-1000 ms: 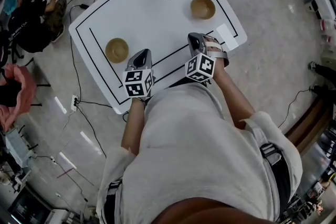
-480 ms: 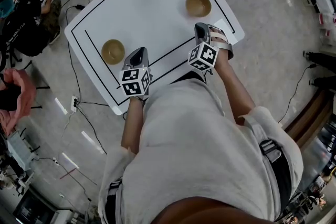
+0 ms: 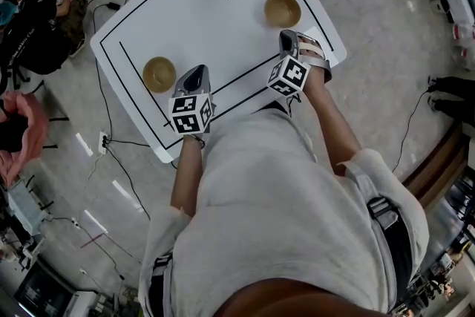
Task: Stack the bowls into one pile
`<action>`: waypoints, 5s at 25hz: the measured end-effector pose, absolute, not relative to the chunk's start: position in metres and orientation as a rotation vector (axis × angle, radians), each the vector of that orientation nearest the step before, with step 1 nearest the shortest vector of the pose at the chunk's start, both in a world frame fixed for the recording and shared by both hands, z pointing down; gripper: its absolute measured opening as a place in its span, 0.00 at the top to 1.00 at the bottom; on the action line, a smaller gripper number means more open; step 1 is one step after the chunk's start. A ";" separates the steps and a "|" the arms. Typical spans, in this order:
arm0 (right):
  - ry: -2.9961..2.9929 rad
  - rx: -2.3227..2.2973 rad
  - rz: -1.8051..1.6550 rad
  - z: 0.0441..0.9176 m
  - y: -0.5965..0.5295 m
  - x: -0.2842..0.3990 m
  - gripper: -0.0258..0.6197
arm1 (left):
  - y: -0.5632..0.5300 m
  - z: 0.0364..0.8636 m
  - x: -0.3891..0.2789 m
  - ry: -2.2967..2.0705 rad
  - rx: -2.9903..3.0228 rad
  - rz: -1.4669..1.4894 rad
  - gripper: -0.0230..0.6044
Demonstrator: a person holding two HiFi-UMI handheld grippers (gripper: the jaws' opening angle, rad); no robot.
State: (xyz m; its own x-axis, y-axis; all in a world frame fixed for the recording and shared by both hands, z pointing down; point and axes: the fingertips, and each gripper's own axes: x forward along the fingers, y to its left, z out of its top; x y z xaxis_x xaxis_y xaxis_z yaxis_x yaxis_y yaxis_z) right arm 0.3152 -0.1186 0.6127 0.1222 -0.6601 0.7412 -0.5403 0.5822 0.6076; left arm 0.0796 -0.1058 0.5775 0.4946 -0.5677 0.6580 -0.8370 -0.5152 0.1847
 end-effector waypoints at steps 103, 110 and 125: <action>-1.864 0.533 -0.597 0.555 -0.126 0.005 0.94 | -0.075 0.542 -0.120 -1.539 1.999 0.553 0.96; -1.896 0.469 -0.631 0.553 -0.111 -0.023 0.94 | -0.069 0.545 -0.133 -1.558 1.973 0.536 0.96; -1.927 0.335 -0.686 0.559 -0.082 -0.065 0.94 | -0.054 0.550 -0.156 -1.584 1.920 0.506 0.96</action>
